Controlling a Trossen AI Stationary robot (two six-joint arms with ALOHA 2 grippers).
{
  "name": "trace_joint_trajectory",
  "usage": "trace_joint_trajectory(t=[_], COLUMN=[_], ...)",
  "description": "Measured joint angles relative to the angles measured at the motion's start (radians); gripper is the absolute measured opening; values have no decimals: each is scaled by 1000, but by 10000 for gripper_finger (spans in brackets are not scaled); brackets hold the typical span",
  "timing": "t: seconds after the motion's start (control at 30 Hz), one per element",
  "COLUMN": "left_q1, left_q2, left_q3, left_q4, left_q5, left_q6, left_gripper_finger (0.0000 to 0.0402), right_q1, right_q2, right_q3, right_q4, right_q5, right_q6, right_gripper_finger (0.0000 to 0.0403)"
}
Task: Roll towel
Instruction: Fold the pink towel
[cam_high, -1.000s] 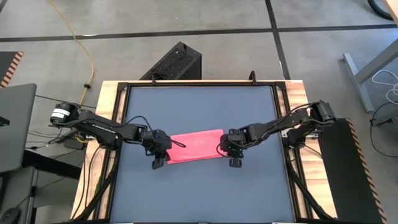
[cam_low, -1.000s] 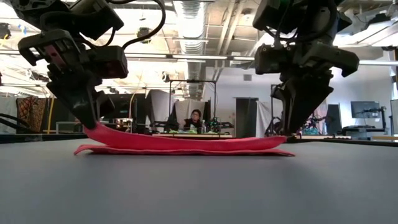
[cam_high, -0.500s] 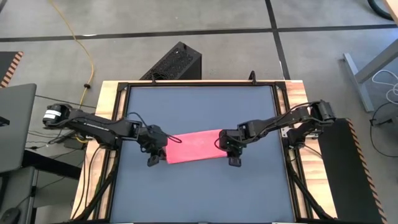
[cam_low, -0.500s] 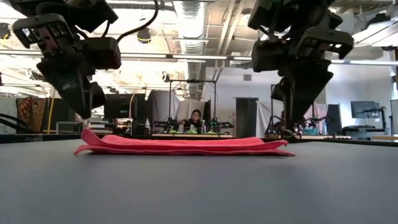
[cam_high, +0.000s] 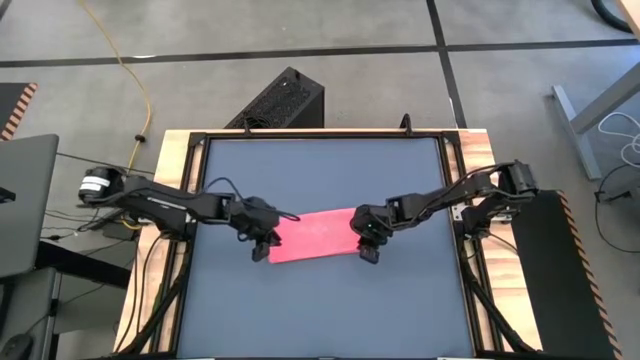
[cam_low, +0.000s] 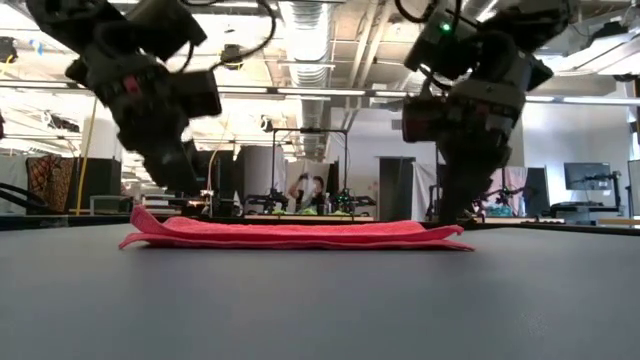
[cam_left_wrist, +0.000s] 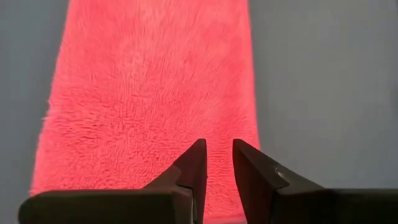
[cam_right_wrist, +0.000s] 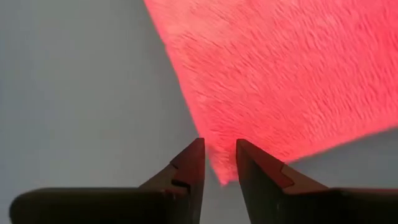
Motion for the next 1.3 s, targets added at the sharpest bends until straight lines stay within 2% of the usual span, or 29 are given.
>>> trace_joint_trajectory(t=[0.3,0.47,0.7,0.93,1.03,1.13,1.23,1.3], left_q1=[4,4,43,156,202,229,231,221], left_q2=[165,194,137,24,1,9,37,58], left_q3=[-1,2,64,116,116,112,94,84], left_q4=[116,175,160,141,125,88,67,71], left_q5=[82,124,127,169,169,170,202,236], left_q6=[-29,-59,37,112,135,151,164,172], left_gripper_finger=[40,36,36,36,36,36,36,36], right_q1=[37,13,-83,-177,-200,-205,-177,-129], right_q2=[-1,-3,-4,-1,-1,-1,-3,6], right_q3=[-76,-79,-42,141,230,313,337,323], right_q4=[54,1,-99,-405,-534,-565,-458,-327], right_q5=[115,152,161,179,170,133,38,31], right_q6=[34,-128,-394,-516,-515,-445,-293,-230], right_gripper_finger=[110,110,110,110,110,110,110,110])
